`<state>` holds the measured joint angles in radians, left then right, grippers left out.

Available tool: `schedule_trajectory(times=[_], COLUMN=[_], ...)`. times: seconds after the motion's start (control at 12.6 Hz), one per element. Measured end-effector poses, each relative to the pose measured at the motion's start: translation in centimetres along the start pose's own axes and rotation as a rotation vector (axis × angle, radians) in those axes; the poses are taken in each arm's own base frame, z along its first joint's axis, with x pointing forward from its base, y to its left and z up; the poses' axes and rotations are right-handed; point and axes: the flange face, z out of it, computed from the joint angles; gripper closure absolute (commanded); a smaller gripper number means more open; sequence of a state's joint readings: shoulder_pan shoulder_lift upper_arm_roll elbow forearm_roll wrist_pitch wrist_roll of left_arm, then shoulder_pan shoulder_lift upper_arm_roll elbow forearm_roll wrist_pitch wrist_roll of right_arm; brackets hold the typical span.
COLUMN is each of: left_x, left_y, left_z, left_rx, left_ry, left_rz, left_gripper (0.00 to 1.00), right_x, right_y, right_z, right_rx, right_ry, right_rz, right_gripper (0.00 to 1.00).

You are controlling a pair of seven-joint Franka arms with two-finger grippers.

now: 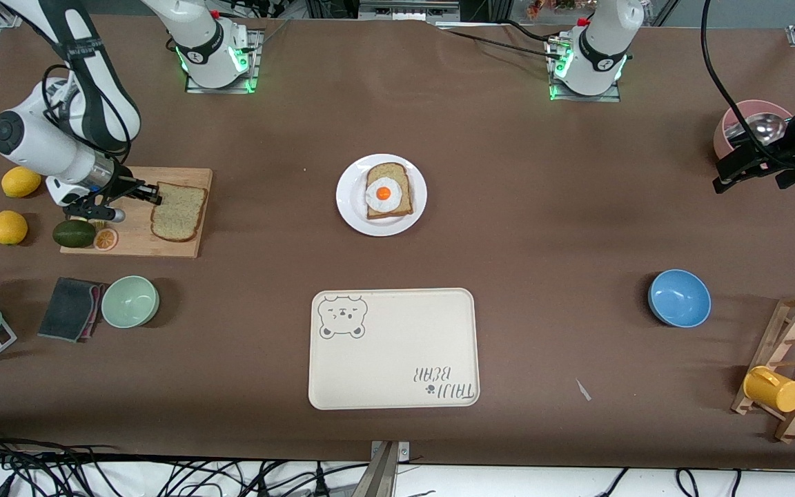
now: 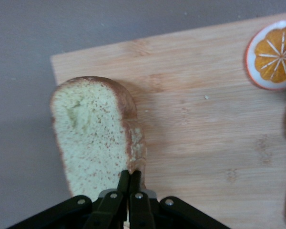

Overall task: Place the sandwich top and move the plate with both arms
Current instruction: 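Grasp the bread slice edge with the right gripper and lift it, then carry the bread slice over the egg toast and lay it on top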

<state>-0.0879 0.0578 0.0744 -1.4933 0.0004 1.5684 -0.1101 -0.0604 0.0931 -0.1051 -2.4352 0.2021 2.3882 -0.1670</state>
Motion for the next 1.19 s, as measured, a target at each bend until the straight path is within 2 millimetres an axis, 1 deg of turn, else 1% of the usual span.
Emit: schedule_trajectory(times=[0.16, 0.24, 0.32, 0.4, 0.47, 0.63, 0.71, 0.79, 0.95, 1.03, 1.19], left_x=[0.0, 0.0, 0.0, 0.0, 0.1, 0.2, 0.2, 0.2, 0.4, 0.6, 0.7], left_y=[0.0, 0.0, 0.1, 0.1, 0.1, -0.7, -1.0, -1.1, -1.1, -1.1, -1.5], left_z=[0.0, 0.1, 0.1, 0.2, 0.2, 0.4, 0.4, 0.5, 1.0, 1.2, 1.4], left_rx=[0.0, 0.0, -0.002, -0.006, -0.009, -0.009, -0.009, -0.009, -0.007, -0.006, -0.006], left_ry=[-0.001, -0.002, -0.003, -0.005, -0.007, -0.009, -0.01, -0.011, -0.019, -0.024, -0.027], left_rz=[0.001, 0.001, 0.001, 0.001, -0.001, -0.014, -0.019, -0.022, -0.022, -0.023, -0.029], left_gripper=[0.0, 0.0, 0.0, 0.0, 0.0, 0.0, 0.0, 0.0, 0.0, 0.0, 0.0], right_x=[0.7, 1.1, 1.5, 1.8, 2.1, 1.9, 1.6, 1.3, 0.3, -0.4, -1.6], right_y=[-0.8, -1.6, -2.9, -4.7, -7.4, -13.9, -16.7, -19.0, -23.0, -24.7, -27.3], right_z=[-2.8, -4.2, -5.4, -6.6, -7.7, -9.3, -9.8, -10.1, -9.9, -9.6, -8.9], right_rx=[0.016, 0.024, 0.029, 0.031, 0.027, 0.016, 0.014, 0.024, 0.083, 0.097, 0.142], right_ry=[-0.01, -0.022, -0.041, -0.056, -0.063, -0.065, -0.055, -0.051, -0.071, -0.083, -0.119], right_rz=[-0.004, 0.0, 0.015, 0.038, 0.065, 0.097, 0.093, 0.086, 0.056, 0.035, 0.019], right_gripper=[1.0, 1.0, 1.0, 1.0, 1.0, 1.0, 1.0, 1.0, 1.0, 1.0, 1.0])
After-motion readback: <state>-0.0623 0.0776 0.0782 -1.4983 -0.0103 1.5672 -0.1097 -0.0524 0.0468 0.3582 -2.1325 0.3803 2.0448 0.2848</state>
